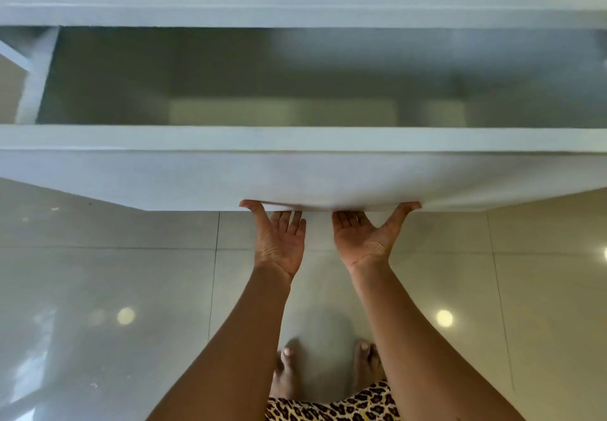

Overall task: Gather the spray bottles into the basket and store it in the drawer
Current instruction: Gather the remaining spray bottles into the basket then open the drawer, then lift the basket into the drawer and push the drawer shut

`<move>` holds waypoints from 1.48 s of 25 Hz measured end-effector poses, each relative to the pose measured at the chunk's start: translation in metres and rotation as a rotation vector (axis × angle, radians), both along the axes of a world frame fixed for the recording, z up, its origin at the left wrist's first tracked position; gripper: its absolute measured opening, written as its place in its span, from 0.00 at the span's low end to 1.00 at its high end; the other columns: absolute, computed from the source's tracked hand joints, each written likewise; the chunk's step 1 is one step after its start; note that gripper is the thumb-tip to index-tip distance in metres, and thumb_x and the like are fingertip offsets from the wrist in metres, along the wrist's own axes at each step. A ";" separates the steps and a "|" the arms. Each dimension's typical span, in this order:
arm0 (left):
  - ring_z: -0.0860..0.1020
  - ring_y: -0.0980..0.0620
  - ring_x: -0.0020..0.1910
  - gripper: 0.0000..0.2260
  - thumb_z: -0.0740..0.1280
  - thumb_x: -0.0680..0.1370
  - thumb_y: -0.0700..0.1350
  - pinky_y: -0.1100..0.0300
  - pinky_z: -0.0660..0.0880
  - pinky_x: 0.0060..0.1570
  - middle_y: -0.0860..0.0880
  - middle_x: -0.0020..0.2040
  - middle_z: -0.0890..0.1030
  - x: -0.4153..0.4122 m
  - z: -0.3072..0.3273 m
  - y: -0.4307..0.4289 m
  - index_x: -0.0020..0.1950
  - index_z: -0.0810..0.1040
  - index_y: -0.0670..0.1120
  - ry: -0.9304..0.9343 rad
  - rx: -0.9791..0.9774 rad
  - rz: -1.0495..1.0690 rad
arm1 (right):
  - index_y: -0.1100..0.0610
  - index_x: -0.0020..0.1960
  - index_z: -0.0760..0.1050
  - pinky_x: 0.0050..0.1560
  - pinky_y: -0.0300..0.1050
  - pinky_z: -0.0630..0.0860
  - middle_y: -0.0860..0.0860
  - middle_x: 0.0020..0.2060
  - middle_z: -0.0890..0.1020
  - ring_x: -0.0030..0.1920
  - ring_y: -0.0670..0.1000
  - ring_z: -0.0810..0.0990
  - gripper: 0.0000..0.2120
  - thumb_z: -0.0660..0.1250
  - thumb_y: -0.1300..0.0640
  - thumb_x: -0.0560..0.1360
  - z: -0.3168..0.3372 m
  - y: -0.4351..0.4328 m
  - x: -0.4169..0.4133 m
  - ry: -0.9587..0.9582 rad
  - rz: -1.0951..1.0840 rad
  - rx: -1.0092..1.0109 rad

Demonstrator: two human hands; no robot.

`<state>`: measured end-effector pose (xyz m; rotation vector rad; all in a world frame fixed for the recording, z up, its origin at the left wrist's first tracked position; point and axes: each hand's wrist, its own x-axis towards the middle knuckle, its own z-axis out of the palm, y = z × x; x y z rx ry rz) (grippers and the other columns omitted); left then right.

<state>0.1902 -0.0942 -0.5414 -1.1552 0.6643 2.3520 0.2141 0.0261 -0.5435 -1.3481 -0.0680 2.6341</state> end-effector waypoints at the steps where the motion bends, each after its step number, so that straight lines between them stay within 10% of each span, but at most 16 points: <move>1: 0.60 0.44 0.73 0.47 0.60 0.66 0.70 0.51 0.56 0.73 0.43 0.76 0.57 0.013 0.006 -0.003 0.74 0.51 0.41 -0.021 -0.012 -0.015 | 0.64 0.65 0.67 0.68 0.51 0.69 0.57 0.62 0.75 0.61 0.55 0.76 0.51 0.66 0.26 0.58 0.006 -0.003 0.012 -0.021 -0.001 -0.008; 7: 0.65 0.45 0.70 0.31 0.54 0.77 0.61 0.53 0.60 0.72 0.45 0.75 0.60 0.080 0.074 -0.024 0.74 0.54 0.44 -0.042 -0.226 -0.157 | 0.58 0.75 0.53 0.74 0.49 0.57 0.58 0.74 0.60 0.73 0.56 0.61 0.44 0.51 0.28 0.70 0.076 -0.031 0.078 -0.254 0.178 0.211; 12: 0.43 0.52 0.75 0.33 0.57 0.79 0.52 0.61 0.46 0.72 0.51 0.76 0.37 0.162 0.170 -0.043 0.74 0.37 0.50 0.692 -1.509 -0.594 | 0.61 0.73 0.48 0.76 0.47 0.49 0.58 0.75 0.52 0.76 0.53 0.46 0.36 0.57 0.42 0.76 0.167 -0.074 0.172 -0.300 0.449 2.075; 15: 0.37 0.45 0.74 0.35 0.59 0.73 0.36 0.50 0.36 0.73 0.44 0.74 0.42 0.168 0.195 -0.052 0.73 0.39 0.43 1.045 -2.043 -0.949 | 0.62 0.75 0.44 0.76 0.50 0.41 0.58 0.75 0.49 0.75 0.53 0.38 0.40 0.57 0.40 0.75 0.195 -0.050 0.169 -0.302 0.907 2.513; 19: 0.34 0.47 0.73 0.38 0.56 0.69 0.30 0.51 0.36 0.72 0.44 0.77 0.42 0.154 0.207 -0.070 0.73 0.37 0.42 1.016 -1.987 -1.237 | 0.62 0.75 0.44 0.75 0.52 0.42 0.58 0.76 0.49 0.76 0.57 0.44 0.38 0.57 0.42 0.77 0.204 -0.022 0.164 -0.283 1.432 2.557; 37: 0.27 0.44 0.69 0.46 0.64 0.68 0.38 0.50 0.36 0.71 0.45 0.70 0.28 0.236 0.230 -0.095 0.68 0.28 0.43 0.893 -1.821 -1.641 | 0.59 0.72 0.29 0.75 0.50 0.37 0.55 0.74 0.34 0.74 0.55 0.32 0.48 0.61 0.40 0.73 0.222 -0.052 0.253 -0.255 1.676 2.243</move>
